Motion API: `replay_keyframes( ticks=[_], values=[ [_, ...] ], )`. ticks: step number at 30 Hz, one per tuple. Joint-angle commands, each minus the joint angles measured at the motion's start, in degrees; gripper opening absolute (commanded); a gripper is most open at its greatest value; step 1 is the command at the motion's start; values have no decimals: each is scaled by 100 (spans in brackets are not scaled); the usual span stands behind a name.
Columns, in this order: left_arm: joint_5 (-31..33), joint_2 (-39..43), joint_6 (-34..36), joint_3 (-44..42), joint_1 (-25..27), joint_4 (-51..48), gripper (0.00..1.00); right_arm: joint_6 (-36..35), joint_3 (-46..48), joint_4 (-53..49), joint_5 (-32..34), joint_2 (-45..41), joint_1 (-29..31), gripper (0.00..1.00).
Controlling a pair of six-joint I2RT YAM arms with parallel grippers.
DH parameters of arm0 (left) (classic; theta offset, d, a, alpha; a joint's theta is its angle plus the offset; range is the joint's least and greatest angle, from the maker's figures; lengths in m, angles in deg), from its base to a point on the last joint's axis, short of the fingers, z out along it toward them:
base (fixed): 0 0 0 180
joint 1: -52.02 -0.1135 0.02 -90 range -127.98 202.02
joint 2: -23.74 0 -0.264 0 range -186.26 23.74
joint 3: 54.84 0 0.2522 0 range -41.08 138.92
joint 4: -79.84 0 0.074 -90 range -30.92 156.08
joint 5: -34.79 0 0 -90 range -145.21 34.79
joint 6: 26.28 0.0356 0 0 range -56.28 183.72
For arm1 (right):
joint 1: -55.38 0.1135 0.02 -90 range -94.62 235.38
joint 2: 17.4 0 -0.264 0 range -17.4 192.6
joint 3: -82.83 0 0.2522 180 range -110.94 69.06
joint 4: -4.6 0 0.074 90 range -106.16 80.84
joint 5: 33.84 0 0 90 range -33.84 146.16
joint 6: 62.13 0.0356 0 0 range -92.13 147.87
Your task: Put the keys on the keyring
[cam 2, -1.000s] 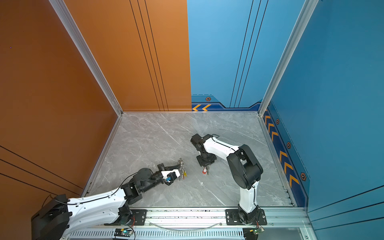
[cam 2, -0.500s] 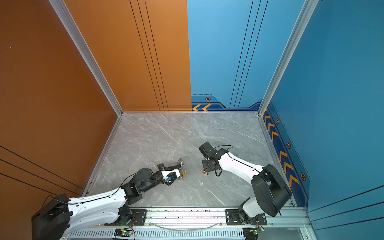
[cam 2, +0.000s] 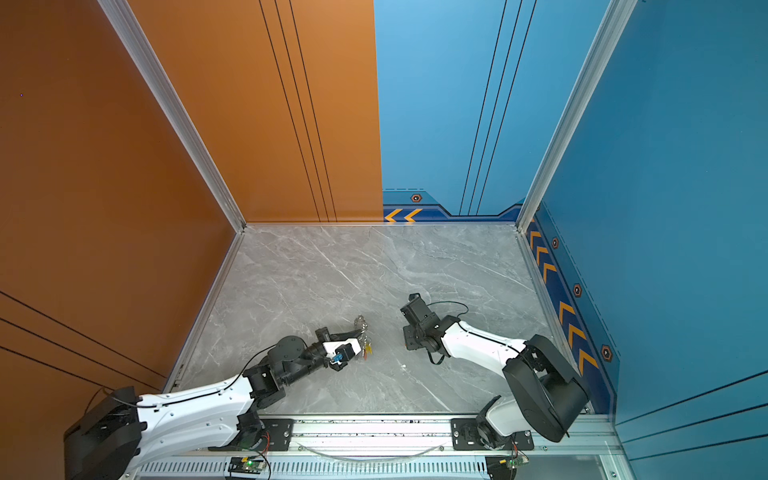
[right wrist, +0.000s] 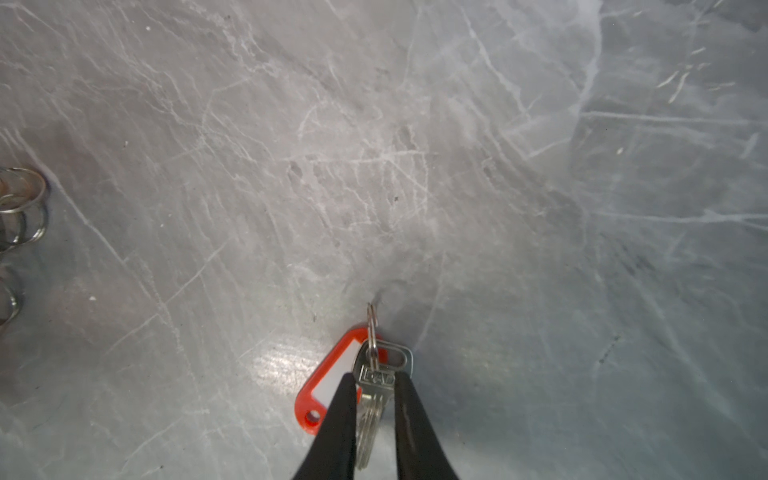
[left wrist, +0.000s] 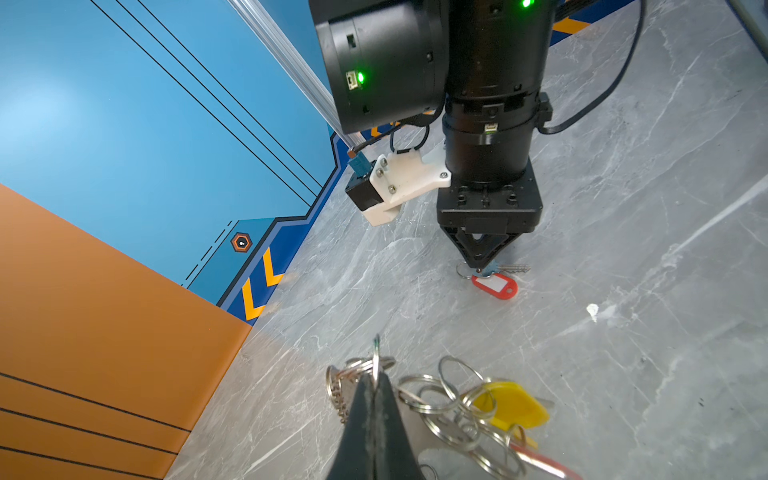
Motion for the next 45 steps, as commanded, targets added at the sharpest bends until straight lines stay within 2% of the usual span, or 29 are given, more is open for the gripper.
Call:
replay_keyframes(
  ticks=[1,8,13,17,27,32,41,45],
  values=[
    [57,-9,-86,15,-30,257,0,62,22,275,258,151,31,19],
    [55,-9,-94,10,-35,254,0,-48,-112,276,250,422,31,9],
    [65,-19,-101,15,-36,251,0,-229,-344,-95,315,447,31,0],
    [72,-9,-104,15,-31,253,0,-462,-620,-677,284,449,31,0],
    [92,48,-99,-6,-32,248,0,-1020,-1767,-3051,-505,1125,31,0],
    [91,68,-102,-15,-38,248,0,-1173,-2071,-3440,-624,1470,31,0],
    [92,70,-108,-12,-30,245,0,-1242,-2444,-3491,-640,1841,-64,0],
    [81,57,-111,-12,-35,247,0,-1284,-2491,-3483,-607,1813,-66,12]
  ],
)
